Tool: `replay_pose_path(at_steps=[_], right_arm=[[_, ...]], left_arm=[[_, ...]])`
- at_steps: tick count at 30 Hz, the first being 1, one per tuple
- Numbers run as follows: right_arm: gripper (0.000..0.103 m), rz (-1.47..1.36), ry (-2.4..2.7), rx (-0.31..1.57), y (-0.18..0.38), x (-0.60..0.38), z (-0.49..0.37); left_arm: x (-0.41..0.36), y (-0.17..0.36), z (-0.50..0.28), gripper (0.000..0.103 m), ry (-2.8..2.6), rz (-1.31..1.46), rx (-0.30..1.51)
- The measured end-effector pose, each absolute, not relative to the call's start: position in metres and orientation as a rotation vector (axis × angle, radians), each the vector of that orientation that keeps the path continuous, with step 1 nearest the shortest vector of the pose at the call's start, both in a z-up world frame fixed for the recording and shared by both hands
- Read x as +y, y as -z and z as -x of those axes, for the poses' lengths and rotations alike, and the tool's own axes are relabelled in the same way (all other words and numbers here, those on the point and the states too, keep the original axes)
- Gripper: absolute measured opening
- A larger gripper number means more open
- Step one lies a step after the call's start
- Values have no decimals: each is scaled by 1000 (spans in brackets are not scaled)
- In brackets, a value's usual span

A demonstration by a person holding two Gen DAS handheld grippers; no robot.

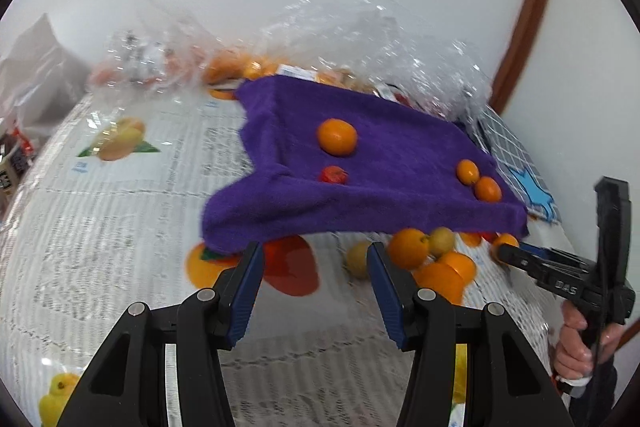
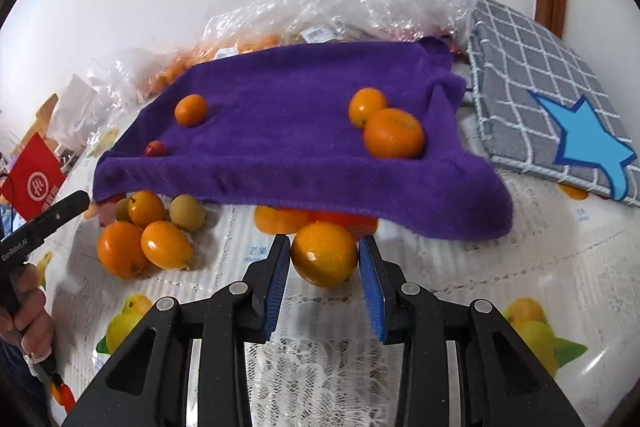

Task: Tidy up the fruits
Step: 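Grasp an orange with the right gripper while the left grasps a yellow-green fruit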

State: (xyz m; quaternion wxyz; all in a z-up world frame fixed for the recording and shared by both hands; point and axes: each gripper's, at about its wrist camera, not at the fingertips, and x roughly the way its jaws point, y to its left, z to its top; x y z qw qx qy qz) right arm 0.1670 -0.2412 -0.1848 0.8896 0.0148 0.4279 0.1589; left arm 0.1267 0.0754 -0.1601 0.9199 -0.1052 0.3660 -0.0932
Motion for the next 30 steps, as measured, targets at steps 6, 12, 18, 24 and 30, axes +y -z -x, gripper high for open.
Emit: replay_pose_path(at_steps=[6, 12, 18, 24, 30], right_arm=[[35, 90, -292, 880, 191, -223, -165], [35, 54, -316, 888, 191, -231, -163], [35, 67, -313, 890, 191, -227, -162], [35, 80, -313, 896, 191, -226, -162], [35, 109, -319, 885, 190, -225, -160]], left_arm=[[57, 165, -133, 51, 276, 180, 797], [42, 172, -151, 36, 280, 157, 853], [43, 172, -152, 23, 280, 166, 849], [49, 173, -152, 23, 267, 194, 845], [47, 179, -158, 23, 265, 203, 882]])
